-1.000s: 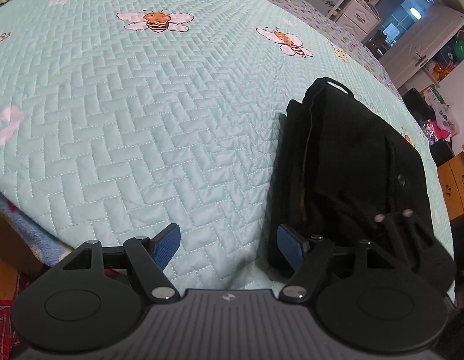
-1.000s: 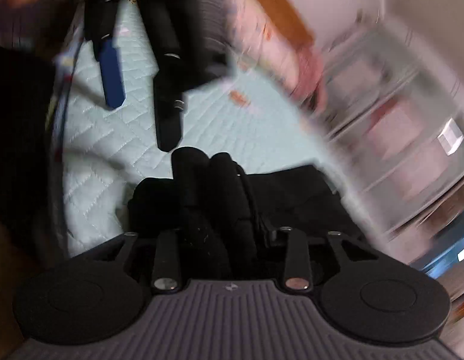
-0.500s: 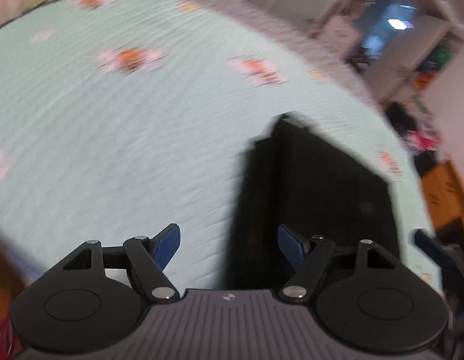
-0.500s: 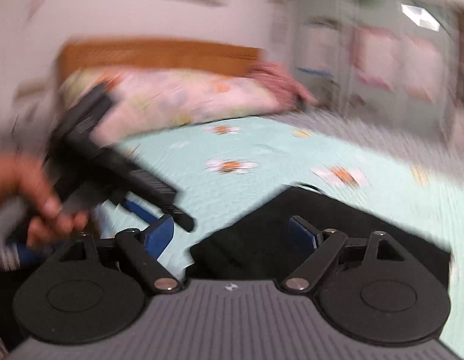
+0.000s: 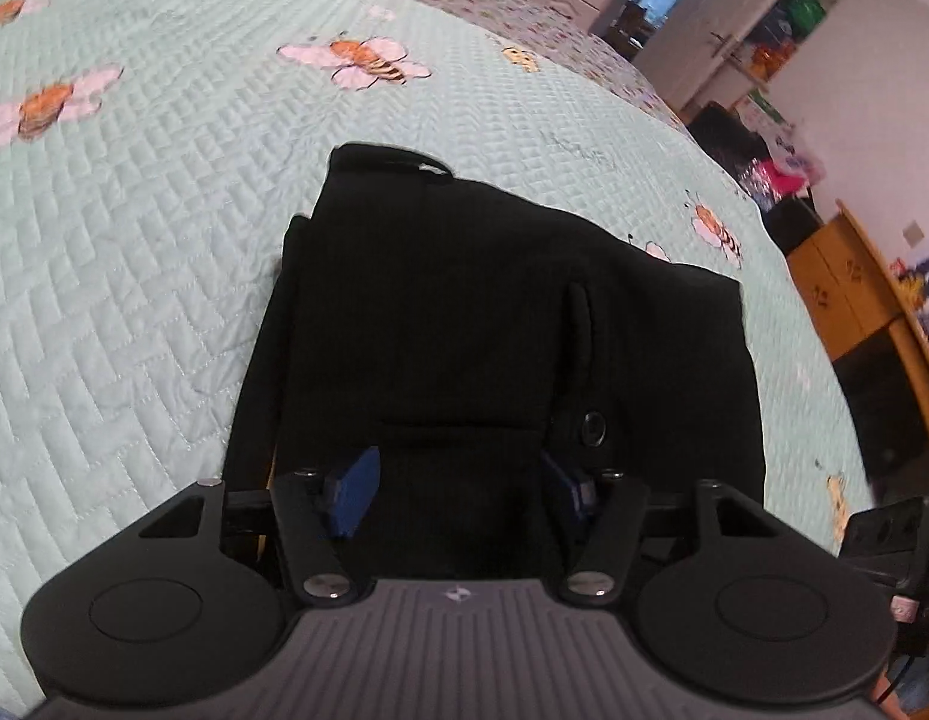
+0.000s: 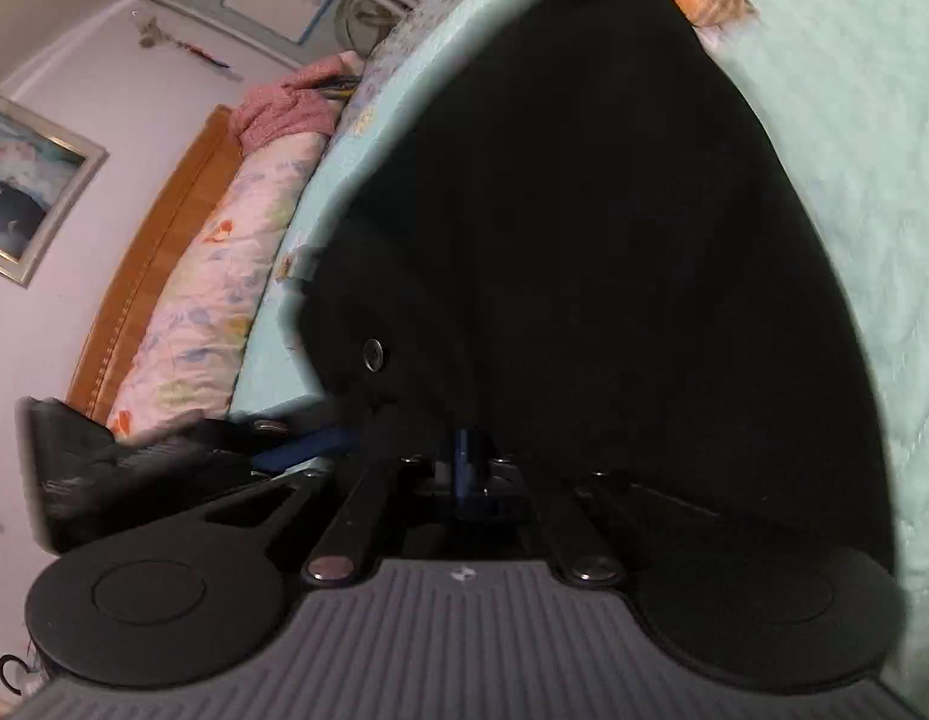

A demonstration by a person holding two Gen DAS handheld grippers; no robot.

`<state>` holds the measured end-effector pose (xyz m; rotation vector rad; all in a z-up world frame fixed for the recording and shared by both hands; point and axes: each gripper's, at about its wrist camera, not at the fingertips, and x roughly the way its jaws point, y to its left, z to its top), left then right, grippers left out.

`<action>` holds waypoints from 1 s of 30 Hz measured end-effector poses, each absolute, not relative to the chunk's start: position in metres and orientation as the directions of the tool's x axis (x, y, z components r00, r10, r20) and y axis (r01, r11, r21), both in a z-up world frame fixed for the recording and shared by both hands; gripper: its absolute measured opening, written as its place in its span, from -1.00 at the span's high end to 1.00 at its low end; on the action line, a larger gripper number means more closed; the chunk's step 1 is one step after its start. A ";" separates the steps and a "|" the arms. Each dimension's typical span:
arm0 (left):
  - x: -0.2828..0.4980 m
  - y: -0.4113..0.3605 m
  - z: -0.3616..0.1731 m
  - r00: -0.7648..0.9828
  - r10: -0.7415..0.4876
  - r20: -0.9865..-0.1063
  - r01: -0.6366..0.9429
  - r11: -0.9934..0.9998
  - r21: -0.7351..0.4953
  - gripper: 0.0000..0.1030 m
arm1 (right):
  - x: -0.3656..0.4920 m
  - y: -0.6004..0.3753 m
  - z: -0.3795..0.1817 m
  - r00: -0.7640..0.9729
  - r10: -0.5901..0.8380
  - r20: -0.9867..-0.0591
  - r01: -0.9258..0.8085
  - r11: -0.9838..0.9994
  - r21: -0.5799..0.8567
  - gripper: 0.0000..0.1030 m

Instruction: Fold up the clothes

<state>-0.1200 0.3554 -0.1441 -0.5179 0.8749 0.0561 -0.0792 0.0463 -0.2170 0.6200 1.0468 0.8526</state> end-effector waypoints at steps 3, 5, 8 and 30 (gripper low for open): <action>-0.123 0.360 -0.142 0.635 -0.133 -0.761 -0.275 0.882 -0.384 -0.19 | -0.076 0.050 -0.208 0.237 0.839 -0.490 -0.310 0.543 0.781 1.00; -0.124 0.365 -0.140 0.627 -0.130 -0.768 -0.279 0.883 -0.377 -0.19 | -0.078 0.050 -0.196 0.233 0.838 -0.494 -0.311 0.545 0.779 0.83; -0.124 0.363 -0.117 0.611 -0.094 -0.786 -0.306 0.888 -0.343 -0.20 | -0.069 0.048 -0.166 0.265 0.864 -0.428 -0.352 0.500 0.791 0.82; -0.022 0.405 -0.158 0.640 0.012 -0.769 -0.444 0.822 -0.356 -0.92 | 0.073 0.055 -0.217 0.390 0.806 -0.446 -0.113 0.523 0.845 0.97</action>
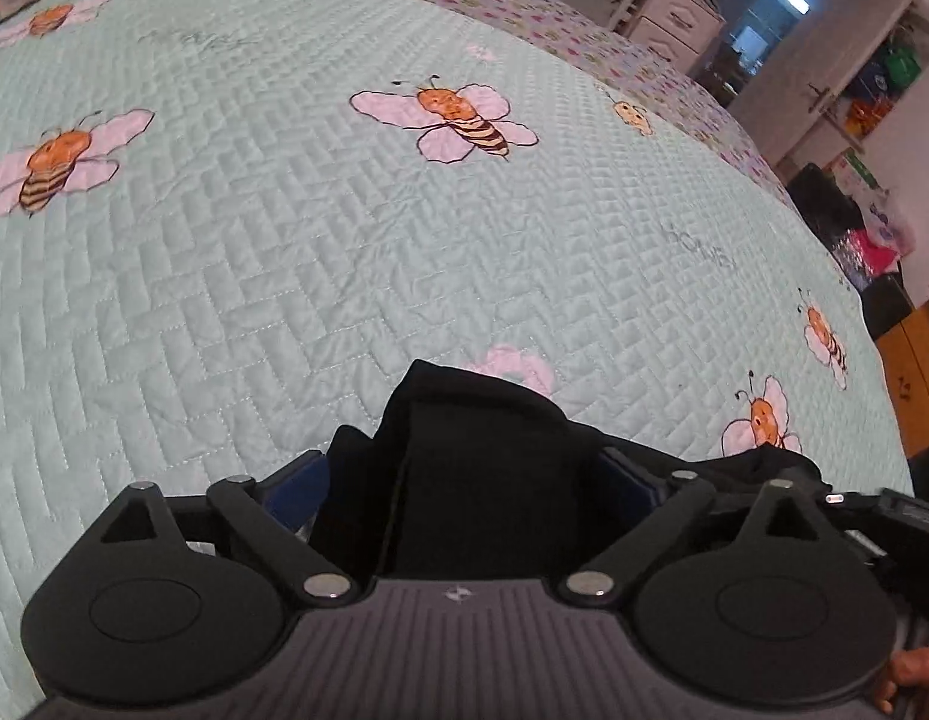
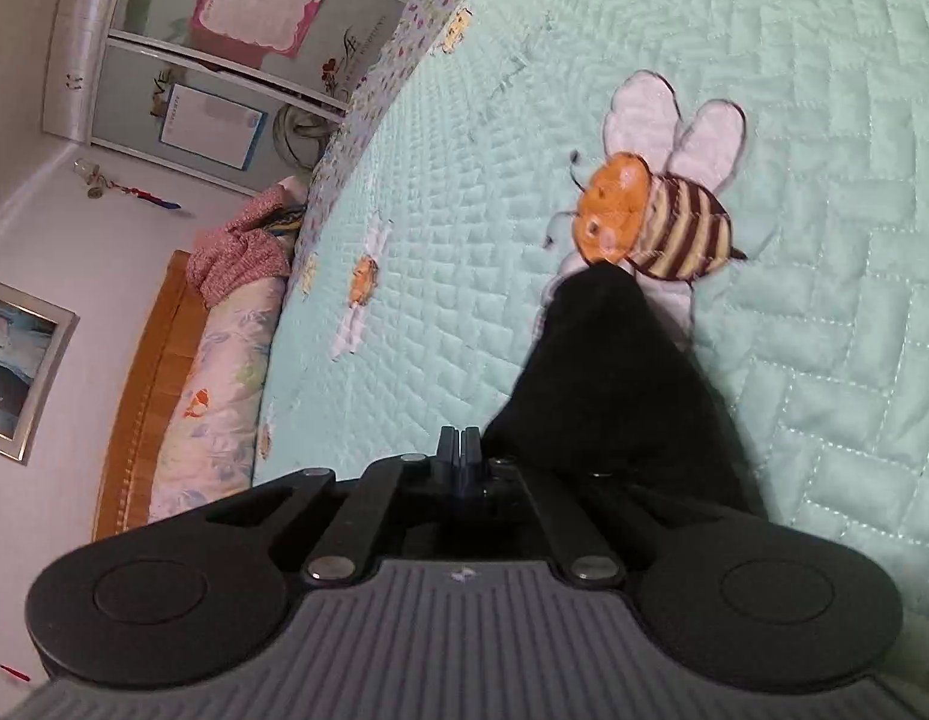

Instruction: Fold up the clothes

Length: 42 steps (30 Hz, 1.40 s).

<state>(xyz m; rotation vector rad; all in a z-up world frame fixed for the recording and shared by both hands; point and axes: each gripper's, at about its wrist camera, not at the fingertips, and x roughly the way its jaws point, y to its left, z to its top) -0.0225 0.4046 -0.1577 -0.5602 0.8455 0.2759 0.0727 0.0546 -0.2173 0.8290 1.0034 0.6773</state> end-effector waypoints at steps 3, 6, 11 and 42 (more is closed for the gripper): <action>-0.028 0.401 -0.156 0.650 0.037 -0.759 -0.446 0.827 -0.342 -0.94 | 0.048 0.040 -0.194 0.435 0.827 -0.355 -0.200 0.474 0.858 0.65; -0.028 0.394 -0.156 0.659 0.086 -0.747 -0.452 0.839 -0.302 -1.00 | 0.028 0.029 -0.194 0.422 0.855 -0.301 -0.201 0.412 0.889 0.34; -0.026 0.390 -0.156 0.662 0.114 -0.741 -0.454 0.848 -0.274 -1.00 | 0.039 0.026 -0.240 0.400 0.837 -0.373 -0.085 0.439 0.894 1.00; -0.141 0.312 -0.150 0.612 0.118 -0.782 -0.258 0.964 -0.056 -0.81 | -0.089 0.021 -0.205 0.250 0.864 -0.436 -0.361 0.501 0.786 0.07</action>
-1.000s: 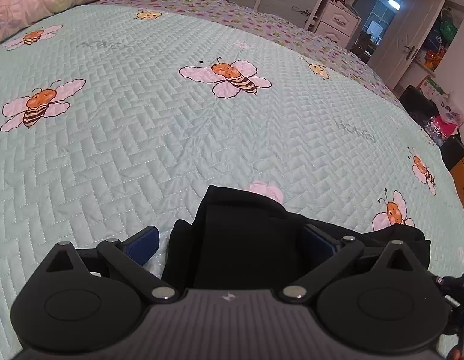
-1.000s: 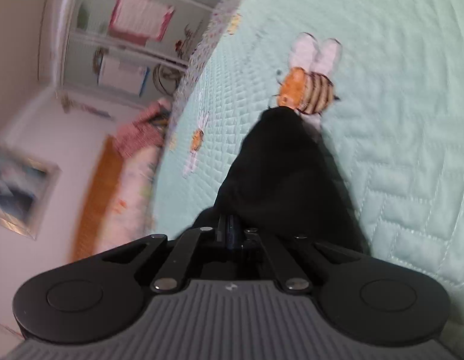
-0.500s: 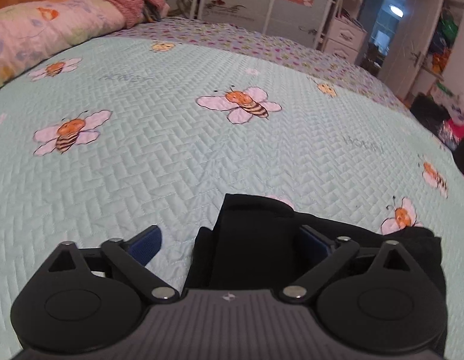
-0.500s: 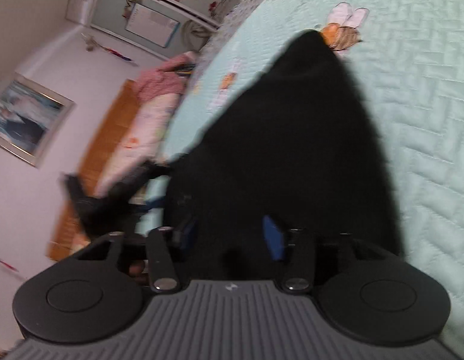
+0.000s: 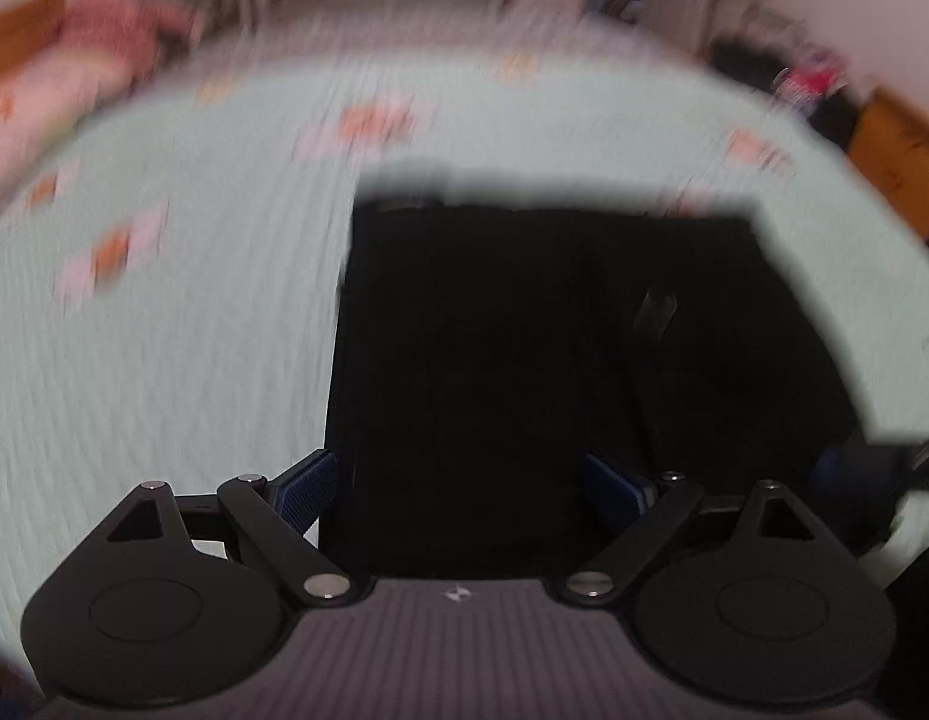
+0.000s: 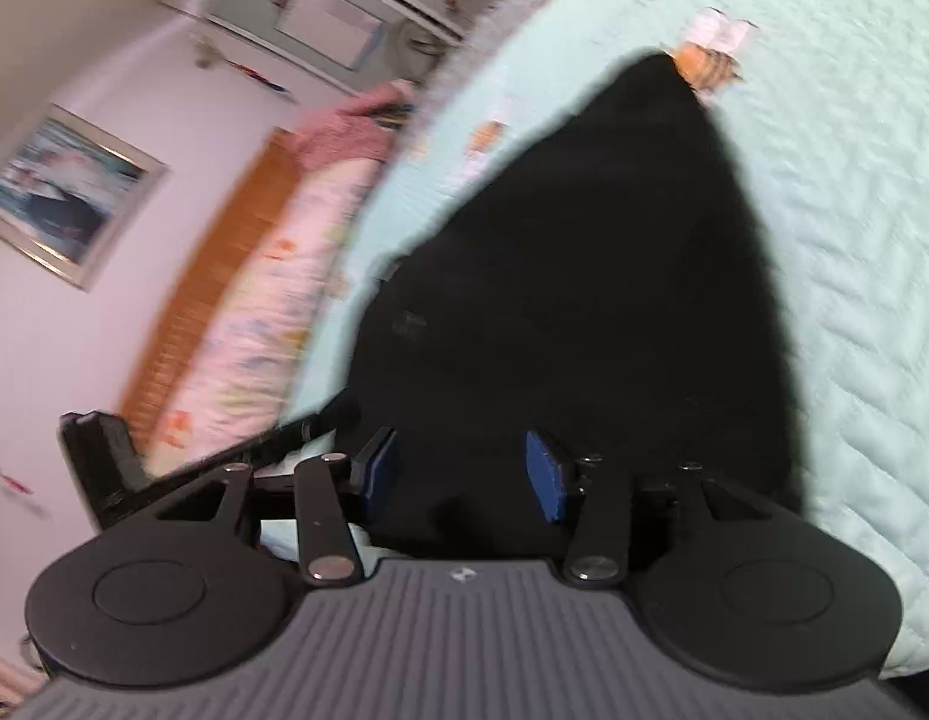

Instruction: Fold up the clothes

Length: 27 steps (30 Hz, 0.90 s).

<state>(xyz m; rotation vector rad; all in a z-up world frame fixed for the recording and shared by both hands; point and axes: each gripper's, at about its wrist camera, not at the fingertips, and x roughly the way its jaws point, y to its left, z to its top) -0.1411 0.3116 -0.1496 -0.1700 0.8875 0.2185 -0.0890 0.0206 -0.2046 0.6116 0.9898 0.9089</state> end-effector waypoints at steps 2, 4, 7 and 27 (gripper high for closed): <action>-0.147 0.318 -0.155 0.629 0.096 -0.772 -0.293 0.948 -0.121 -0.81 | -0.095 0.030 -0.201 0.267 0.846 -0.462 -0.413 0.533 0.738 0.04; -0.143 0.317 -0.151 0.624 0.098 -0.775 -0.271 0.958 -0.098 -0.81 | -0.098 0.036 -0.196 0.274 0.833 -0.481 -0.440 0.553 0.707 -0.03; -0.141 0.319 -0.147 0.606 0.091 -0.790 -0.277 0.955 -0.102 -0.82 | -0.098 0.034 -0.195 0.275 0.835 -0.476 -0.421 0.550 0.721 -0.06; -0.139 0.307 -0.043 0.438 0.143 -0.887 -0.349 0.937 -0.021 -0.87 | -0.101 0.089 -0.105 0.271 0.595 -0.757 -0.449 0.774 0.448 -0.38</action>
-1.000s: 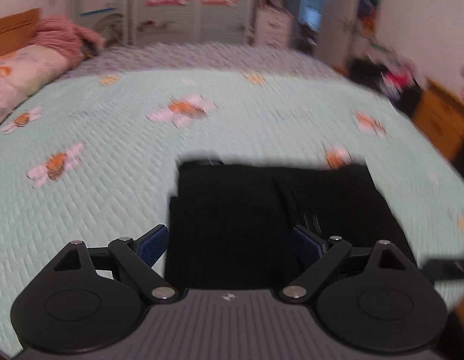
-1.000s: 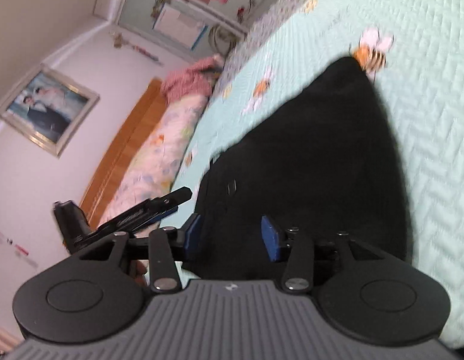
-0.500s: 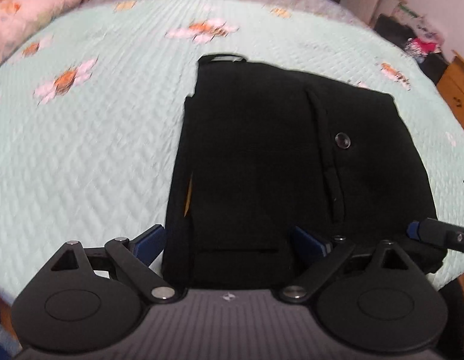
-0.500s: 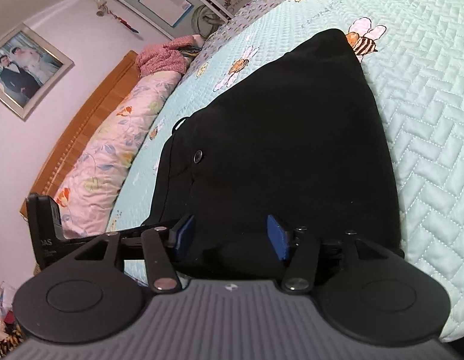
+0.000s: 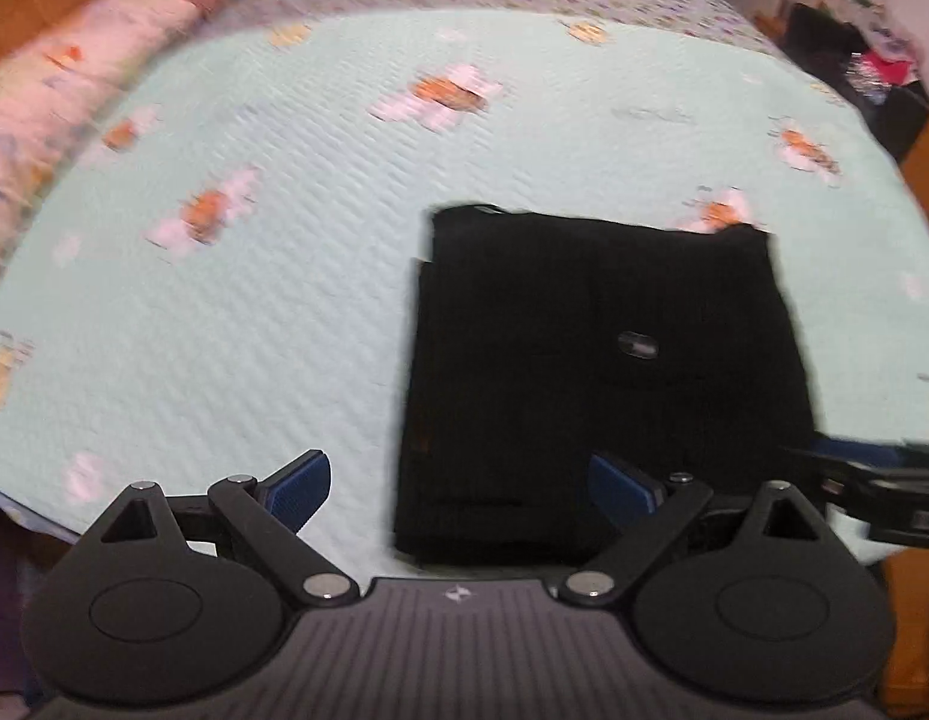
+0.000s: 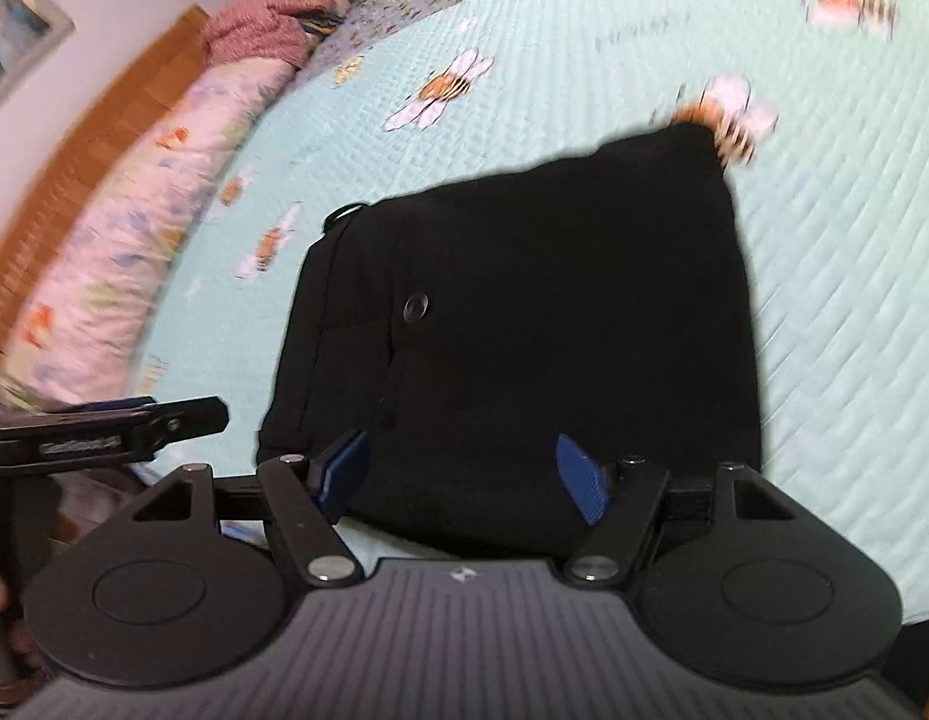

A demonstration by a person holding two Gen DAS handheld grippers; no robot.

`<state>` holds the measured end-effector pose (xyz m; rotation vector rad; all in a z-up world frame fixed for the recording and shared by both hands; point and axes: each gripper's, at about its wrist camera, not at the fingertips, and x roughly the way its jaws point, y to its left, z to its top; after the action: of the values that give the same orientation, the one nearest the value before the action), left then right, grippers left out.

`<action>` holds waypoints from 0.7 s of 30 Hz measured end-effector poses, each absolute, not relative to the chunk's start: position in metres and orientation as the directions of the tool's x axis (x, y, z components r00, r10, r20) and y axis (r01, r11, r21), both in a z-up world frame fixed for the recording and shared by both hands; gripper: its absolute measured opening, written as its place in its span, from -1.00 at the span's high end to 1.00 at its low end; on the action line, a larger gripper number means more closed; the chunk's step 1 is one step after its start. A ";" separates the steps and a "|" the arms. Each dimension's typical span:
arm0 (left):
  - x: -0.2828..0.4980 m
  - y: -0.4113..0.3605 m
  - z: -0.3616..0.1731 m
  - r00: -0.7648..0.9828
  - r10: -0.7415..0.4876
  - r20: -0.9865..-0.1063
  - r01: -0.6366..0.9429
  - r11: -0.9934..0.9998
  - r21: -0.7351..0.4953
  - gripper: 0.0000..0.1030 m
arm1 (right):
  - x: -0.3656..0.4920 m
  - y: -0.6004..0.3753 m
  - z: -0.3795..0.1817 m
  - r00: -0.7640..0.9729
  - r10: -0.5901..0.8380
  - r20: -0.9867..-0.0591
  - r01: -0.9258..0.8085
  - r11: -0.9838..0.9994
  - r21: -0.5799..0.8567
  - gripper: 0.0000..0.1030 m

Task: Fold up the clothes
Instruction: 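Release the trousers bundle and lift both grippers away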

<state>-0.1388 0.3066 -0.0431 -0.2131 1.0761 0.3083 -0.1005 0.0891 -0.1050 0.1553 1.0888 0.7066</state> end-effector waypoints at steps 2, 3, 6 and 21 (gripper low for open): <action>-0.134 0.303 -0.049 0.408 0.078 -0.909 -0.332 0.941 -0.068 -0.87 | -0.103 0.093 -0.094 0.306 0.549 -0.778 -0.465 0.799 0.382 -0.38; -0.132 0.301 -0.054 0.397 0.054 -0.916 -0.320 0.944 -0.083 -0.87 | -0.104 0.094 -0.090 0.322 0.529 -0.786 -0.470 0.810 0.352 -0.38; -0.133 0.288 -0.063 0.365 0.046 -0.930 -0.294 0.953 -0.069 -0.87 | -0.104 0.096 -0.087 0.332 0.495 -0.803 -0.474 0.824 0.311 -0.38; -0.124 0.279 -0.087 0.262 0.029 -0.965 -0.250 0.968 -0.038 -0.87 | -0.105 0.106 -0.084 0.332 0.372 -0.867 -0.489 0.854 0.179 -0.38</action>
<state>-0.1241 0.2790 -0.0870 -0.1975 1.2943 0.1907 -0.1055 0.1063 -0.0844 -0.1214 1.0969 0.5644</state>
